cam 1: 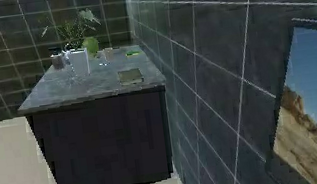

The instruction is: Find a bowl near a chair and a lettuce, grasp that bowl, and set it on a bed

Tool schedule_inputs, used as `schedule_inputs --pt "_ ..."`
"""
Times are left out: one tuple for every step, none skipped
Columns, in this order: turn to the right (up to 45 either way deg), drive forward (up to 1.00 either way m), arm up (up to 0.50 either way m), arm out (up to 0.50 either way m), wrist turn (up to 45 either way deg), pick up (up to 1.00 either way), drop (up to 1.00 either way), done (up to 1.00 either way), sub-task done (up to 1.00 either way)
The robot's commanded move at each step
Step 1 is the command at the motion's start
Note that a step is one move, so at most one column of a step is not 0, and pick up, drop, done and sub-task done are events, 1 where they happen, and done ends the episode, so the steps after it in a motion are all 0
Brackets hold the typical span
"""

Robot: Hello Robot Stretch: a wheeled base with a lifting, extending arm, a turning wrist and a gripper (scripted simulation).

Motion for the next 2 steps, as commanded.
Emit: schedule_inputs --pt "-45.0 0.0 0.0 0.0 0.0 0.0 0.0 0.0 0.0" --pt "-45.0 0.0 0.0 0.0 0.0 0.0 0.0 0.0 0.0"
